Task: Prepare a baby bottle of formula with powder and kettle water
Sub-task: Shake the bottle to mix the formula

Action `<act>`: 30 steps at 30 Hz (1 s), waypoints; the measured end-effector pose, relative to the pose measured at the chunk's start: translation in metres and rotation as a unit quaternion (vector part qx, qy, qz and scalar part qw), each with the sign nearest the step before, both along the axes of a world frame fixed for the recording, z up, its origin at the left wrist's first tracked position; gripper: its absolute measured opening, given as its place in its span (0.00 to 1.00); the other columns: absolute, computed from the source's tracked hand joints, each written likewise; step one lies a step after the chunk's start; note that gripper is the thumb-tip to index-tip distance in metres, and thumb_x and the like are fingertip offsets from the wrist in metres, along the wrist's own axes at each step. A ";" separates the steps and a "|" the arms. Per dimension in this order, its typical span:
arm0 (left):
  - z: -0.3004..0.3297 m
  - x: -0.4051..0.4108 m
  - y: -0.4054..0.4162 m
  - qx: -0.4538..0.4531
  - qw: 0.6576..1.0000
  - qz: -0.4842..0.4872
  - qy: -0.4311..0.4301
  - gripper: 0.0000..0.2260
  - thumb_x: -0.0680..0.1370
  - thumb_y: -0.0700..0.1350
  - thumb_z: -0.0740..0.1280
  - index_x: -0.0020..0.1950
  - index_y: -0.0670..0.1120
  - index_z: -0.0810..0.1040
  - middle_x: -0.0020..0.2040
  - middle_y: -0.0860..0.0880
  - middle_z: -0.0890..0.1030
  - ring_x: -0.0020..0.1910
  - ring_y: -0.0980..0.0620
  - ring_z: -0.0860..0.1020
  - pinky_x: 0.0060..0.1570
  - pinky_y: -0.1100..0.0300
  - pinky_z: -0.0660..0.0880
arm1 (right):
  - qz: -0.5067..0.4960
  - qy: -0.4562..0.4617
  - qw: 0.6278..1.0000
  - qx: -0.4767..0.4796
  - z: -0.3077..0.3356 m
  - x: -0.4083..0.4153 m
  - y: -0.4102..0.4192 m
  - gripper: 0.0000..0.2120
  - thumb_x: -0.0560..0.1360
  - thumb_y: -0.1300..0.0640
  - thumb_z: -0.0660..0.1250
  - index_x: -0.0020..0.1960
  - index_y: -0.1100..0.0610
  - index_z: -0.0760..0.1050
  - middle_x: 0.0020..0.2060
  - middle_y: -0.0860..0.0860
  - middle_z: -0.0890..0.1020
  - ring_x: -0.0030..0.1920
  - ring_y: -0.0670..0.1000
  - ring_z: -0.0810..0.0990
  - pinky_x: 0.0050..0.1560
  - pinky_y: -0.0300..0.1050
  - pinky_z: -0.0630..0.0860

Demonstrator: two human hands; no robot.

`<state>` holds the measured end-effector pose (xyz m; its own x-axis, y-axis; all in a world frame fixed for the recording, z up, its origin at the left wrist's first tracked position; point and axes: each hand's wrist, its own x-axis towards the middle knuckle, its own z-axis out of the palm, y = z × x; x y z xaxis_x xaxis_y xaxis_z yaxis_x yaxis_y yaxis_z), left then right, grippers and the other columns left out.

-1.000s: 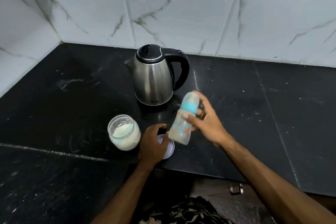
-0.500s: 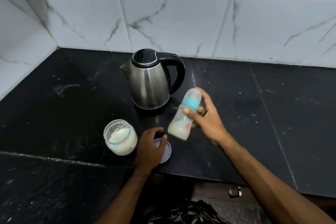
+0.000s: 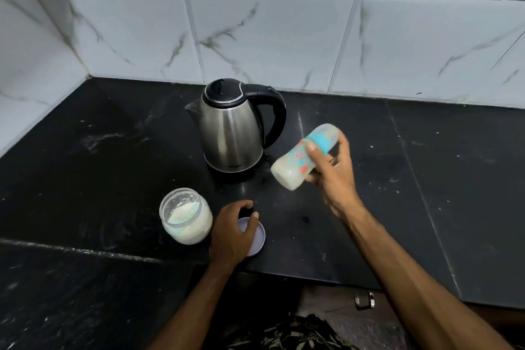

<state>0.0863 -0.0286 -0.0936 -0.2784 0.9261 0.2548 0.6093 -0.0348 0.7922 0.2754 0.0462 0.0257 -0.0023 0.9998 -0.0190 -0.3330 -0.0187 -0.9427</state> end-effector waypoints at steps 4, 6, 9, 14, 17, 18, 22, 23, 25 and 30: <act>-0.001 -0.002 0.001 -0.013 1.000 0.000 0.000 0.11 0.73 0.41 0.74 0.55 0.47 0.81 0.52 0.57 0.80 0.53 0.57 0.76 0.56 0.65 0.68 | 0.093 -0.052 0.994 -0.006 -0.012 -0.007 -0.017 0.36 0.69 0.55 0.76 0.72 0.45 0.64 0.54 0.57 0.83 0.49 0.53 0.85 0.37 0.48 0.82; -0.002 -0.002 0.001 -0.029 1.000 -0.009 -0.006 0.13 0.72 0.41 0.75 0.56 0.47 0.81 0.53 0.56 0.80 0.54 0.57 0.75 0.56 0.63 0.69 | 0.186 -0.101 0.977 0.005 -0.020 -0.009 -0.026 0.37 0.70 0.60 0.77 0.72 0.45 0.64 0.55 0.60 0.82 0.49 0.54 0.86 0.39 0.46 0.82; -0.001 -0.001 0.000 -0.017 1.000 -0.004 -0.006 0.11 0.74 0.41 0.74 0.55 0.47 0.82 0.52 0.56 0.81 0.54 0.56 0.76 0.57 0.63 0.69 | 0.100 -0.073 0.992 0.014 -0.010 -0.005 -0.015 0.35 0.68 0.56 0.77 0.71 0.45 0.66 0.51 0.54 0.84 0.47 0.52 0.86 0.37 0.45 0.82; 0.000 -0.001 0.000 -0.008 1.000 -0.002 -0.008 0.09 0.75 0.42 0.73 0.54 0.47 0.81 0.51 0.56 0.81 0.54 0.55 0.77 0.57 0.62 0.70 | 0.000 0.022 1.000 -0.011 -0.006 -0.003 -0.001 0.35 0.70 0.51 0.75 0.72 0.49 0.63 0.55 0.56 0.83 0.50 0.54 0.86 0.39 0.54 0.84; -0.003 -0.003 0.001 -0.026 1.000 -0.012 -0.010 0.13 0.72 0.42 0.75 0.56 0.46 0.81 0.53 0.54 0.81 0.54 0.54 0.77 0.56 0.60 0.71 | 0.148 -0.076 0.986 -0.018 -0.020 -0.012 -0.019 0.39 0.68 0.54 0.80 0.73 0.44 0.63 0.54 0.58 0.84 0.49 0.55 0.86 0.38 0.49 0.82; -0.003 -0.003 0.001 -0.033 0.999 -0.013 -0.014 0.14 0.72 0.42 0.75 0.56 0.46 0.81 0.54 0.54 0.81 0.54 0.54 0.77 0.56 0.59 0.71 | 0.173 -0.097 0.980 -0.011 -0.022 -0.013 -0.020 0.39 0.68 0.55 0.80 0.72 0.43 0.64 0.52 0.56 0.85 0.50 0.55 0.86 0.39 0.49 0.83; -0.001 -0.002 0.000 -0.009 1.000 -0.005 -0.007 0.09 0.74 0.44 0.72 0.54 0.47 0.82 0.51 0.57 0.81 0.54 0.55 0.77 0.57 0.61 0.70 | 0.041 -0.023 0.999 0.000 -0.006 -0.007 -0.004 0.34 0.70 0.53 0.76 0.71 0.46 0.65 0.49 0.51 0.86 0.48 0.53 0.86 0.37 0.50 0.83; 0.000 -0.001 0.000 -0.008 1.000 -0.006 -0.009 0.09 0.74 0.44 0.72 0.54 0.47 0.82 0.51 0.56 0.81 0.54 0.55 0.77 0.57 0.61 0.70 | 0.001 0.007 1.000 -0.006 -0.002 -0.005 0.000 0.34 0.70 0.52 0.75 0.71 0.48 0.64 0.50 0.50 0.86 0.49 0.53 0.86 0.39 0.52 0.84; 0.000 0.000 0.000 -0.010 1.000 -0.005 -0.012 0.09 0.75 0.44 0.72 0.54 0.47 0.82 0.51 0.56 0.81 0.53 0.55 0.77 0.57 0.60 0.71 | -0.021 0.023 0.999 -0.010 -0.002 -0.007 0.000 0.34 0.70 0.51 0.74 0.72 0.50 0.63 0.51 0.51 0.85 0.50 0.54 0.85 0.39 0.54 0.84; -0.002 -0.003 0.001 -0.033 0.999 -0.009 -0.019 0.15 0.70 0.40 0.75 0.56 0.47 0.81 0.51 0.58 0.77 0.53 0.57 0.75 0.54 0.60 0.70 | 0.208 -0.108 0.972 -0.004 -0.018 -0.014 -0.023 0.39 0.68 0.58 0.80 0.72 0.43 0.65 0.52 0.55 0.85 0.50 0.55 0.86 0.38 0.48 0.82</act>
<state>0.0832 -0.0279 -0.0952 -0.2689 0.9457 0.1828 0.5784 0.0068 0.8157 0.2611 0.0229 0.0082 -0.4015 0.9131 -0.0715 -0.0903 -0.1171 -0.9890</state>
